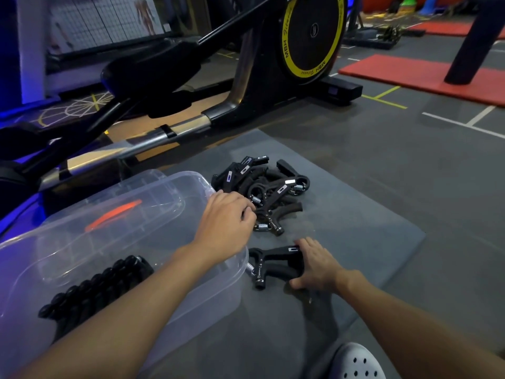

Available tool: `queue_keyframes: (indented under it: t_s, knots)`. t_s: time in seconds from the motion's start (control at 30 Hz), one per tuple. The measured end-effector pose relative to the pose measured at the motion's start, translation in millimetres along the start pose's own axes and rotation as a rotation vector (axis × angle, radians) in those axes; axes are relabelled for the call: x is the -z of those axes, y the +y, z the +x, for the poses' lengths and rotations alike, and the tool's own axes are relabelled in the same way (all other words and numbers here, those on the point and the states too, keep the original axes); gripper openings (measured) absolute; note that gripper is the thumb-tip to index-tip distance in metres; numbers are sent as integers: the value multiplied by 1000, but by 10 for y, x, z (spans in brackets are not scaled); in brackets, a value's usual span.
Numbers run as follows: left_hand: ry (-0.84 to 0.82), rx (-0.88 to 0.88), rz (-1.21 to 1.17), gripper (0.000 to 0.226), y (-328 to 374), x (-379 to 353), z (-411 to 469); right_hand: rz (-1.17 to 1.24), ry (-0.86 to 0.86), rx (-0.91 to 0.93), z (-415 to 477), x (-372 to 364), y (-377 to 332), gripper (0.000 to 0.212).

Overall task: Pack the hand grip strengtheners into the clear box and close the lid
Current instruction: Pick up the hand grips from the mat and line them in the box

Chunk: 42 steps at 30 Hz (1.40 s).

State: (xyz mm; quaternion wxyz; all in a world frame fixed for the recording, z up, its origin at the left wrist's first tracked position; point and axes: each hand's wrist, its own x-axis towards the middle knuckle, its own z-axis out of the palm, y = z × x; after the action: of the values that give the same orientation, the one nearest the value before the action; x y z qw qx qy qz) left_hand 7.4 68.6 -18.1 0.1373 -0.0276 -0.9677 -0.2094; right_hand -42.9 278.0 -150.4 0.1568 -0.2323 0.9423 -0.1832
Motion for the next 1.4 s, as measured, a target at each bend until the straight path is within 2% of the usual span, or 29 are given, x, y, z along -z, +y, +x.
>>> queue_keyframes:
  t_s: [0.07, 0.13, 0.27, 0.33, 0.43, 0.53, 0.67, 0.83, 0.9, 0.93, 0.97, 1.07, 1.1, 1.17, 1.27, 1.4]
  knots:
    - [-1, 11, -13, 30, 19, 30, -10, 86, 46, -14, -40, 45, -8, 103]
    - [-14, 40, -57, 28, 22, 64, -17, 147, 145, -71, -81, 120, -27, 92]
    - [-2, 108, -277, 20, 44, 138, -89, 347, 359, -228, -159, 353, -71, 97]
    - [42, 116, -373, 22, 61, 196, -136, 466, 441, -260, -173, 537, -180, 88]
    - [154, 84, -436, 31, 75, 349, -148, 567, 516, -187, -170, 860, -534, 70]
    - [241, 71, -528, 38, 116, 597, -144, 662, 567, -58, -196, 1121, -1002, 67]
    - [417, 18, -605, 35, 88, 984, -219, 736, 570, 62, -259, 1247, -1565, 46]
    - [610, 12, -534, 29, -224, 1349, -412, 741, 360, 204, -240, 1141, -2049, 64]
    - [651, 40, -502, 29, -390, 1434, -519, 758, 271, 279, -247, 1081, -2176, 44]
    - [663, 68, -499, 31, -496, 1469, -584, 750, 234, 320, -258, 1041, -2245, 28]
    - [665, 101, -510, 31, -605, 1489, -646, 711, 219, 346, -256, 998, -2282, 23]
    - [596, 230, -534, 24, -952, 1445, -816, 208, 259, 344, -126, 818, -2234, 74]
    - [554, 267, -520, 21, -1066, 1397, -861, 54, 244, 342, -61, 757, -2202, 82]
    - [458, 327, -468, 19, -1271, 1260, -924, -116, 195, 361, 9, 676, -2143, 88]
    - [313, 397, -416, 22, -1521, 1008, -959, -229, 193, 397, 25, 638, -2148, 88]
    - [170, 456, -349, 17, -1765, 727, -962, -204, 197, 345, 23, 628, -2164, 89]
